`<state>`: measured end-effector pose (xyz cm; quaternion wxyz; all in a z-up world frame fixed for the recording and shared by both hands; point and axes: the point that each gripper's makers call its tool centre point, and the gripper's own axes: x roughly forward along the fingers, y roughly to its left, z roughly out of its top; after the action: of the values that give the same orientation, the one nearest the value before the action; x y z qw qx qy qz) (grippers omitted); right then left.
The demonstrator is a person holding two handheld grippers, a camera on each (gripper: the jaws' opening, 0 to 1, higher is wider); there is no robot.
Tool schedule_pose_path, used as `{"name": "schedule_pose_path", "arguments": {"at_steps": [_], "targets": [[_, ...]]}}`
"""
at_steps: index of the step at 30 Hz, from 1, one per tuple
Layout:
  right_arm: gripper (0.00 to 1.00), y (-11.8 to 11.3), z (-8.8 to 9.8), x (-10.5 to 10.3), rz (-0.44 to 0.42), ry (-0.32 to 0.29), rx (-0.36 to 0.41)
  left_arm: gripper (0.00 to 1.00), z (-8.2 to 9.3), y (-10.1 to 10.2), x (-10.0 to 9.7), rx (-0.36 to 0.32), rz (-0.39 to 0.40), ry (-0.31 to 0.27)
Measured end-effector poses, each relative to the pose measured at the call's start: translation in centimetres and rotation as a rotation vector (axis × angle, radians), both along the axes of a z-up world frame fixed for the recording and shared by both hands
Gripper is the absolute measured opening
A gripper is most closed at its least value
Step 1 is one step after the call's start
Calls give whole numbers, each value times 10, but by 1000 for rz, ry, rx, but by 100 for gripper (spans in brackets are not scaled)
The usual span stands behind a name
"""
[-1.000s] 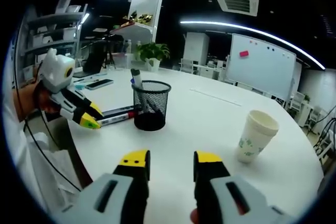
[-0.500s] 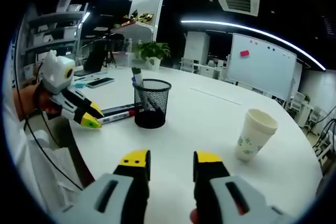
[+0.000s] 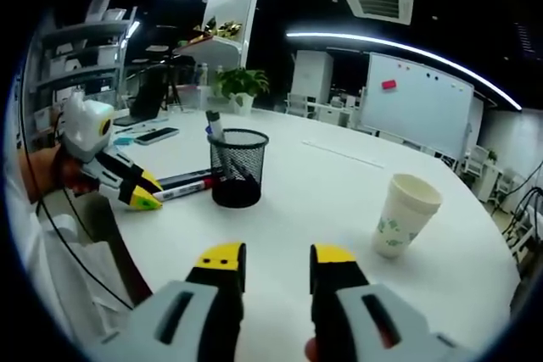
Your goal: Place the scattered laser pointers and whiteboard markers into the pen holder and stack the scattered paper cups together
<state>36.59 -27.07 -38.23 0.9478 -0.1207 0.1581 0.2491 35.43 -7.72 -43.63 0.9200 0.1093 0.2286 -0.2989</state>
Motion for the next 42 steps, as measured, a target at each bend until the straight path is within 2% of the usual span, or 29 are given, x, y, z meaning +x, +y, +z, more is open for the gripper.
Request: {"name": "schedule_pose_path", "arguments": {"at_steps": [13,23,39,42], "targets": [[31,0,-1,2,-5,6,24,16,3,1,-1,-10,-8,-12],[31,1,-1,3,2,0,17,15,4,9,2,16,-13,-33],[31,2,-4,1,1,5,15,12,16,25,9,47,4,-83],[31,1,-5,1,2,6,15,12,19,23,9,46,5,-94]]}}
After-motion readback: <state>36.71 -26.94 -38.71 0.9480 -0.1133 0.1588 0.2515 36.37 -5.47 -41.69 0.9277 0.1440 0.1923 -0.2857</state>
